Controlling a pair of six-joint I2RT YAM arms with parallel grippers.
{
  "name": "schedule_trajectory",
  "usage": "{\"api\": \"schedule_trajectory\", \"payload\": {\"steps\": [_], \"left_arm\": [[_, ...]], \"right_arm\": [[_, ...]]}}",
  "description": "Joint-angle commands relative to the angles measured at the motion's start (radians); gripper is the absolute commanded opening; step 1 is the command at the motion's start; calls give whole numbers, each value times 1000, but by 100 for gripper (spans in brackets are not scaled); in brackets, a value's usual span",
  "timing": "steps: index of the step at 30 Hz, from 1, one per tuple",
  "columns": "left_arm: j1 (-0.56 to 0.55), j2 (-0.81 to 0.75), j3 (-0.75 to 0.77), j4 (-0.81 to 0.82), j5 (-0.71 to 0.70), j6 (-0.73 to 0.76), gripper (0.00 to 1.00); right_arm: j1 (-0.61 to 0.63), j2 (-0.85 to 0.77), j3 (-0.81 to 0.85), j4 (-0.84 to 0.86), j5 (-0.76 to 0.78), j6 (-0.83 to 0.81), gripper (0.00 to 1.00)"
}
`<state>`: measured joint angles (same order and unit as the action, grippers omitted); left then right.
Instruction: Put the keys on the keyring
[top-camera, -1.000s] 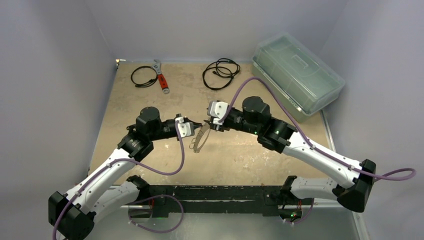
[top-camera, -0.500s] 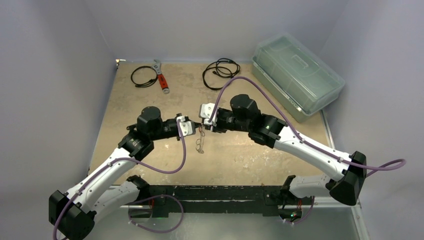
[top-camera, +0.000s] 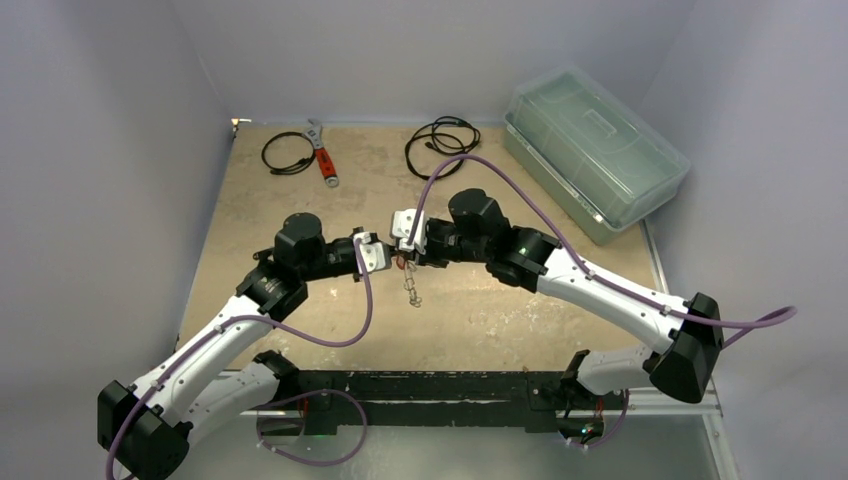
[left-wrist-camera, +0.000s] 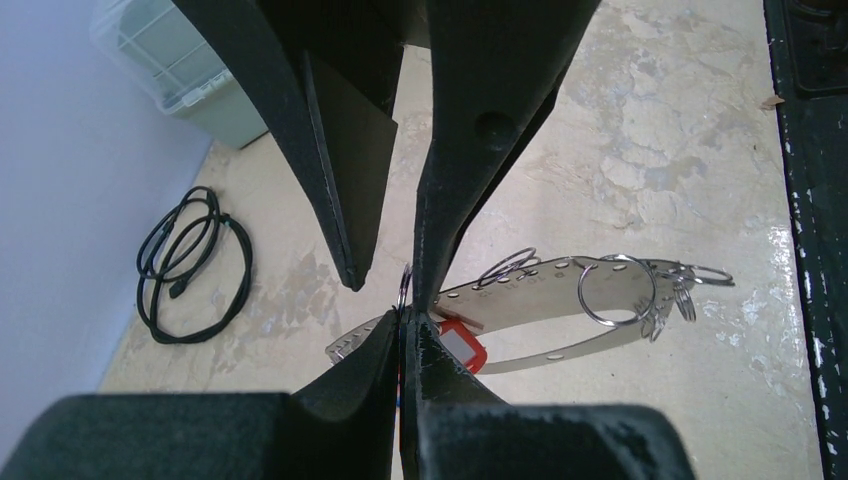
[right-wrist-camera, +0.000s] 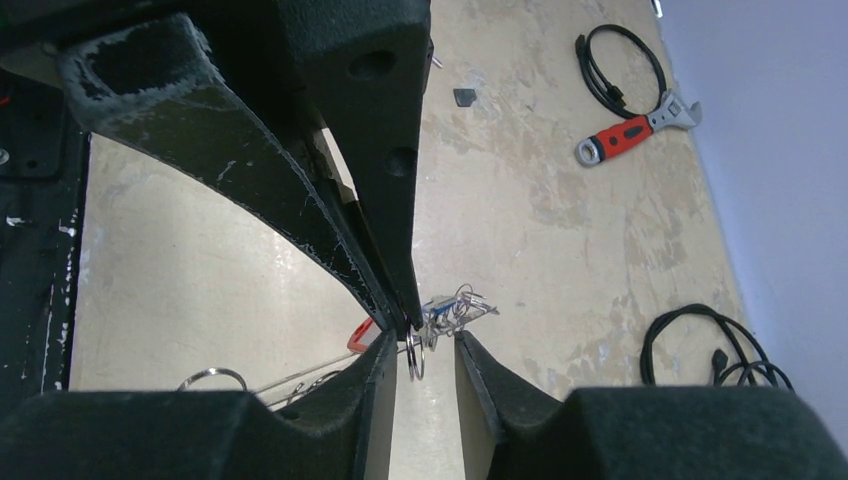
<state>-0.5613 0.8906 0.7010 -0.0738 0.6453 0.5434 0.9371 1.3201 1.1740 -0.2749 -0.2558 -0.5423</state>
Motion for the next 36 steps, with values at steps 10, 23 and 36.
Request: {"api": "schedule_trajectory", "payload": {"steps": [10,23,36], "left_arm": [[0,-30,49,36,-9,15,0],[1,-76,20,96,-75,3,23],[3,-111,-20,226,41,-83,35]], "right_arm": [[6,18,36,8,6,-12,5],[6,-80,-39,148,-21,-8,0],[3,-250,-216,473,29,61,0]]}}
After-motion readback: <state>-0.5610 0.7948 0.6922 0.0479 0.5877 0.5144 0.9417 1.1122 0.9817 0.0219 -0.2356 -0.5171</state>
